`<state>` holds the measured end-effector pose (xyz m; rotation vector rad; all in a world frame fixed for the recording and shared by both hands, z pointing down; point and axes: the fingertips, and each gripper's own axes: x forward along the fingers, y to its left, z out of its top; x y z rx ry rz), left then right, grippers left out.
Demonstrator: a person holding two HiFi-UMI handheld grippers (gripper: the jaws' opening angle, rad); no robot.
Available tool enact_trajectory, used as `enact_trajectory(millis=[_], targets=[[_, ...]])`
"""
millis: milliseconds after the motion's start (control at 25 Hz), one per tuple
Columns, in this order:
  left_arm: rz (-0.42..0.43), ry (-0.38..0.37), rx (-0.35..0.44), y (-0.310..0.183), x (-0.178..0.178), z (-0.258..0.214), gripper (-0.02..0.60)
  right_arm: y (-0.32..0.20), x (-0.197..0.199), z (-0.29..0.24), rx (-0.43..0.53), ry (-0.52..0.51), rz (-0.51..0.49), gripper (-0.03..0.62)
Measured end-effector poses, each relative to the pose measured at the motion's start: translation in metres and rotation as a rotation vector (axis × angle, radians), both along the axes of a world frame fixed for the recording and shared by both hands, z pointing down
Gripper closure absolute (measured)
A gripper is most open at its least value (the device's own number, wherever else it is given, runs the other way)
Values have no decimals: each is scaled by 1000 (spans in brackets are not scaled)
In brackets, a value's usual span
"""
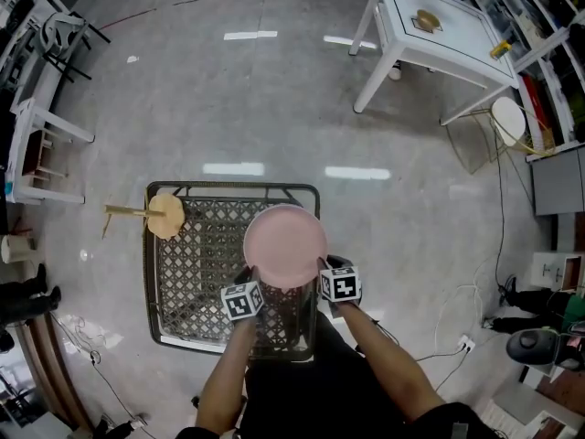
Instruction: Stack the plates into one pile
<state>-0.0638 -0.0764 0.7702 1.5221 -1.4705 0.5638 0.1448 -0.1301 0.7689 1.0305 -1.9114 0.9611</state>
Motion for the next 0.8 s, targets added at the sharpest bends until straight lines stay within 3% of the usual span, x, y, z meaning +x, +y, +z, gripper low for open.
enact_trajectory(millis=[800], targets=[[10, 46, -72, -6, -2, 15, 511, -4, 0, 12, -35, 39, 16, 510]])
